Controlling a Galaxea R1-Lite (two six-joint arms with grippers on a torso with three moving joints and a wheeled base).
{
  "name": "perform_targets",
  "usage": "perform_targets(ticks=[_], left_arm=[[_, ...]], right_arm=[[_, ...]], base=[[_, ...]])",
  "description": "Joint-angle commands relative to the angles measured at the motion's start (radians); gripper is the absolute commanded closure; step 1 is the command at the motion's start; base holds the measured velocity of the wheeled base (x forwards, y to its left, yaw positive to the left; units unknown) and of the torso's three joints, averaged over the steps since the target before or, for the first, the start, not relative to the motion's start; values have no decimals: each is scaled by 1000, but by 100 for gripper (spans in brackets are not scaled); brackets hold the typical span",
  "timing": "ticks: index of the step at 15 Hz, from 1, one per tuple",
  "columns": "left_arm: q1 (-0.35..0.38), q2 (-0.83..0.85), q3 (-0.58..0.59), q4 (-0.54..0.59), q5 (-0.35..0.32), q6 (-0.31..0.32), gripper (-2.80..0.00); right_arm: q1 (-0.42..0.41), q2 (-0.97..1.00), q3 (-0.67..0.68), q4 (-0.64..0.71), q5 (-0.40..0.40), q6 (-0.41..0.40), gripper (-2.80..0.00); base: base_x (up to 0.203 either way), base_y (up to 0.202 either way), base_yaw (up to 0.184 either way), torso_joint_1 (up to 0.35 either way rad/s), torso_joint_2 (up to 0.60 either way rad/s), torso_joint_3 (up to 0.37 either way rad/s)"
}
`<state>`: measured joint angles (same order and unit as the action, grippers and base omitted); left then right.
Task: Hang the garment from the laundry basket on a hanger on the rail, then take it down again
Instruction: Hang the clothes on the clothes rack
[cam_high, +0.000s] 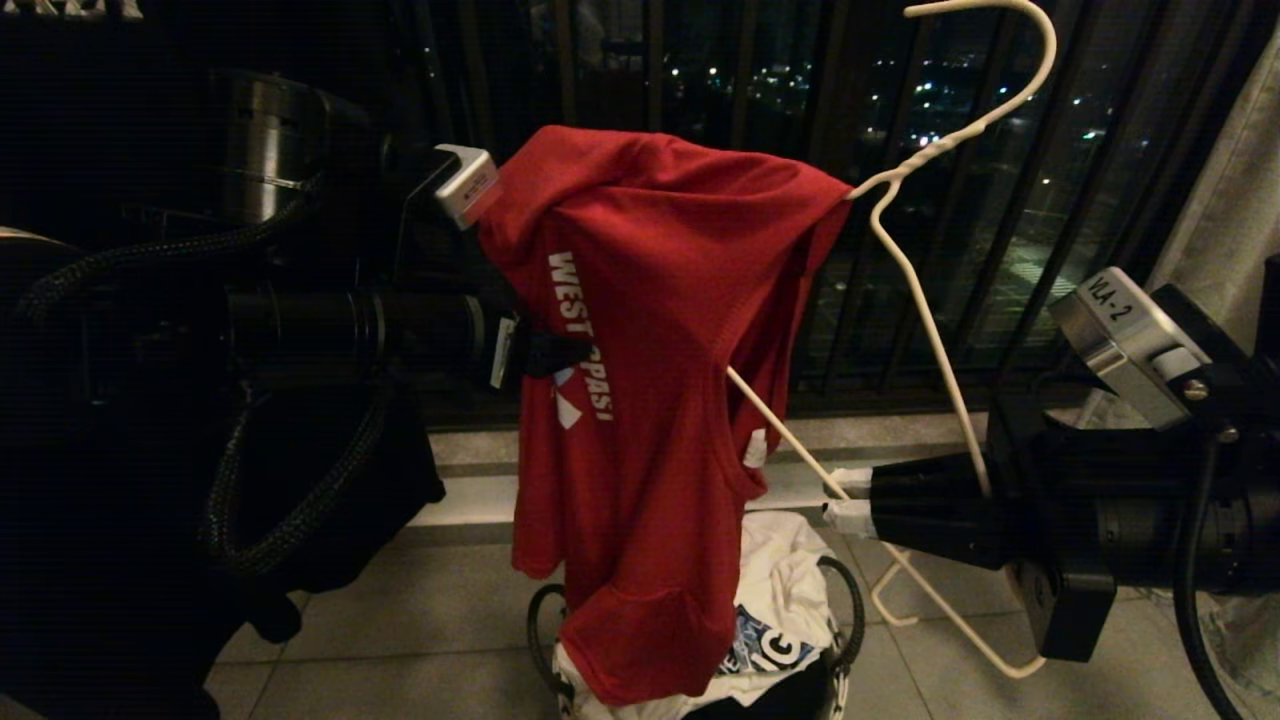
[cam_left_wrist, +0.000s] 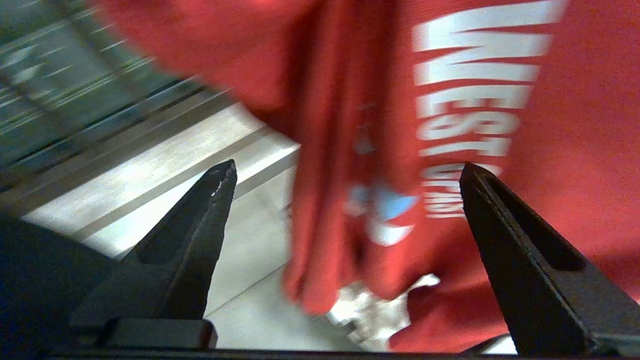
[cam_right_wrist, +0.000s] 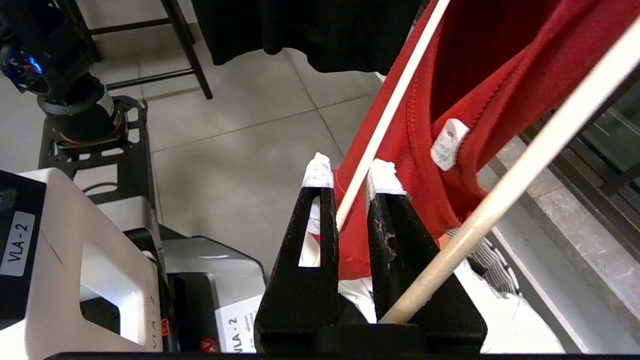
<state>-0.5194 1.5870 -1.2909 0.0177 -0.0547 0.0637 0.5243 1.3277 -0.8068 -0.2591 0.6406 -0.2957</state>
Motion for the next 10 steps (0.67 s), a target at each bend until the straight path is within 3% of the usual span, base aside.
perform_targets(ticks=[1, 3, 5, 6, 10], left_arm=[[-1, 4, 2, 0, -28, -27, -280], [3, -2, 5, -1, -81, -44, -280], [6, 8, 7, -2, -83, -55, -280], [7, 17, 7, -2, -83, -57, 0], [7, 33, 8, -61, -85, -64, 0]], right_arm=[[0, -4, 0, -2, 4, -2, 0], [0, -4, 0, -2, 4, -2, 0], [0, -4, 0, -2, 4, -2, 0], [0, -4, 0, -2, 4, -2, 0], [0, -1, 0, -2, 4, -2, 0]], base=[[0, 0, 0, 0, 0, 0], [0, 0, 0, 0, 0, 0], [0, 0, 0, 0, 0, 0], [0, 0, 0, 0, 0, 0], [0, 0, 0, 0, 0, 0]])
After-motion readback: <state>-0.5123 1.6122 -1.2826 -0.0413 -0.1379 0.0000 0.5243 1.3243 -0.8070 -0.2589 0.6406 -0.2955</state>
